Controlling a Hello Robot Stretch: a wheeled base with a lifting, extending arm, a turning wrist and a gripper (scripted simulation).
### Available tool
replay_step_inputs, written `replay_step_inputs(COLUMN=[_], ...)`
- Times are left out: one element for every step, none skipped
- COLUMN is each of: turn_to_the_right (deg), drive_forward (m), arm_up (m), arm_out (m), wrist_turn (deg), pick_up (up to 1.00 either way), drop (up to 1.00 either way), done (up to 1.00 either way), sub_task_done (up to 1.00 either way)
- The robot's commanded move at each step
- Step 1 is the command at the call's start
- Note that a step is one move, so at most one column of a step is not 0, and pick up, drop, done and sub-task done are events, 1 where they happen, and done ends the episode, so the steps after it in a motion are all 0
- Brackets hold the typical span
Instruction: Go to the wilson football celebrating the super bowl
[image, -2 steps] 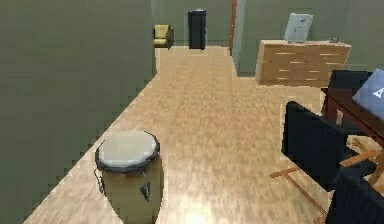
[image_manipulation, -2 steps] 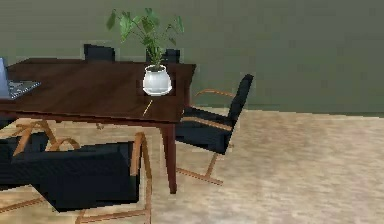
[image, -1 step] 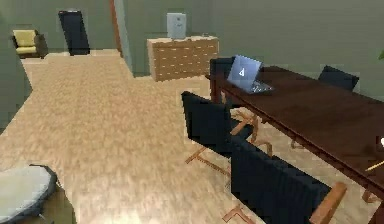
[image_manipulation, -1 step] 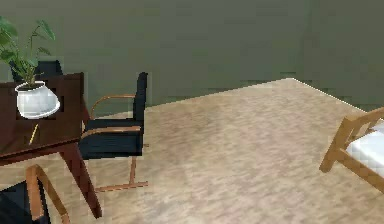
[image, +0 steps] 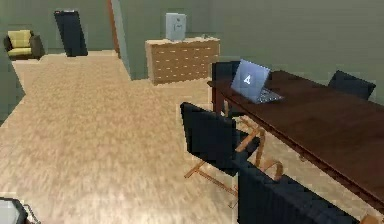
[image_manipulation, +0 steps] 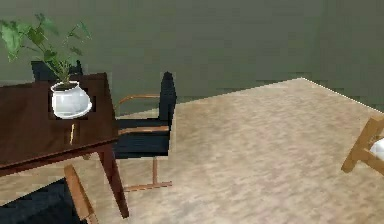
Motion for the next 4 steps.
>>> replay_step_inputs(turn_to_the_right=[-21.0,0.0,0.0,0.0], drive_forward=[0.0,1.0,1.0,1.0], arm_up=[0.0,0.0,0.0,0.0], arm_out=[0.0,0.0,0.0,0.0], wrist_turn=[0.0,0.0,0.0,0.0], pick_up=[0.0,0.0,0.0,0.0], drop=[0.0,0.0,0.0,0.0], done=[0.0,0.0,0.0,0.0], sub_task_done=[0.0,0.0,0.0,0.0])
